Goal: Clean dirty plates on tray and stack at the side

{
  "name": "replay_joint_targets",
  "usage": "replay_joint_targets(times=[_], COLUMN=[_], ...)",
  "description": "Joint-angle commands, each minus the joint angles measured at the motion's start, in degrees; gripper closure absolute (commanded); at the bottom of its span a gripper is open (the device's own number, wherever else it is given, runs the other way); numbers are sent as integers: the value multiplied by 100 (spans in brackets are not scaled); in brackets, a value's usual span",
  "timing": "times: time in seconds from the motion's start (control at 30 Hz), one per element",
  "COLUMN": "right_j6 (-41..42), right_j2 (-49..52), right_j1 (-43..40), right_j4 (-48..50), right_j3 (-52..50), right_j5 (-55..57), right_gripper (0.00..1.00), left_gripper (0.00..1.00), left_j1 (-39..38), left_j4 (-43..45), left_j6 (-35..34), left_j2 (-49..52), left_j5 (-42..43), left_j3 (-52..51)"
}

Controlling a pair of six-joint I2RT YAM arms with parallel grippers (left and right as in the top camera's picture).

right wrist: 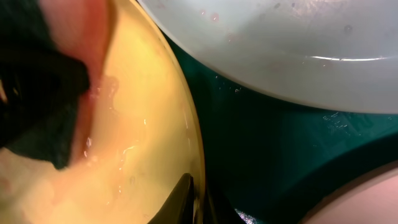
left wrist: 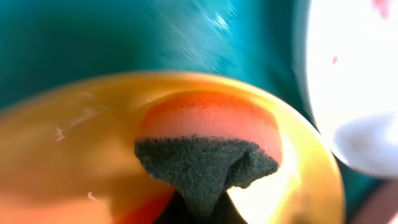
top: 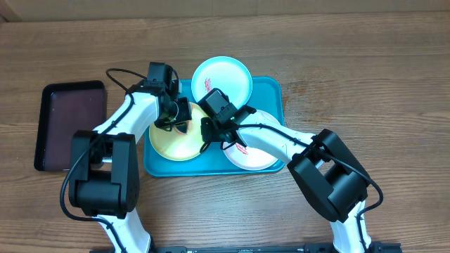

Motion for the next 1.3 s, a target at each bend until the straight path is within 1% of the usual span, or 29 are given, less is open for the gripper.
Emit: replay_joint_targets(times=[0.0,0.07,0.13,0.2,0.23,0.33,0.37,0.5,0.7,0.83,0.93,1.03,1.17,1.27], right_j6=[-70,-70,-70,-70,-70,-70,-70,-72,-92,-131,-466,-675,-678,-682], right_j2=[129,129,129,129,129,129,129,127,127,125,81,-37,-291,-584], right_j1=[26,26,26,26,26,26,26,26,28,28,39,52,79,133], right_j4=[-22,-22,-24,-26,-26,-44,-48,-44,-109,-238,-378,-588,-839,-859], right_j3=[-24,-24,-24,-24,-24,-24,-24,-24,74,216,398,584,732,739], right_j5=[28,28,28,28,28,31,31,28,26,28,28,31,160,732], right_gripper=[93,93,93,93,93,96,96,96,96,96,96,96,96,96], left_gripper=[96,96,96,96,96,96,96,96,96,96,96,96,96,96], left_j1=[-109,-107,-103,-90,-72,11,44,129,299,415,533,743,1163,1504], left_j4=[-271,-520,-750,-1003,-1108,-1427,-1545,-1790,-1969,-2004,-2006,-2059,-2251,-2422], left_j6=[151,221,450,511,310,-636,-815,-831,-831,-835,-1045,-1207,-1228,-1150], left_j2=[232,232,232,232,232,229,221,162,-216,-903,-1528,-2155,-2780,-3016], left_j5=[787,787,769,415,55,-1139,-1416,-1991,-2046,-2017,-2035,-2020,-1971,-1974], left_j3=[-127,-127,-127,-127,-127,-125,-125,-120,140,310,328,328,328,328])
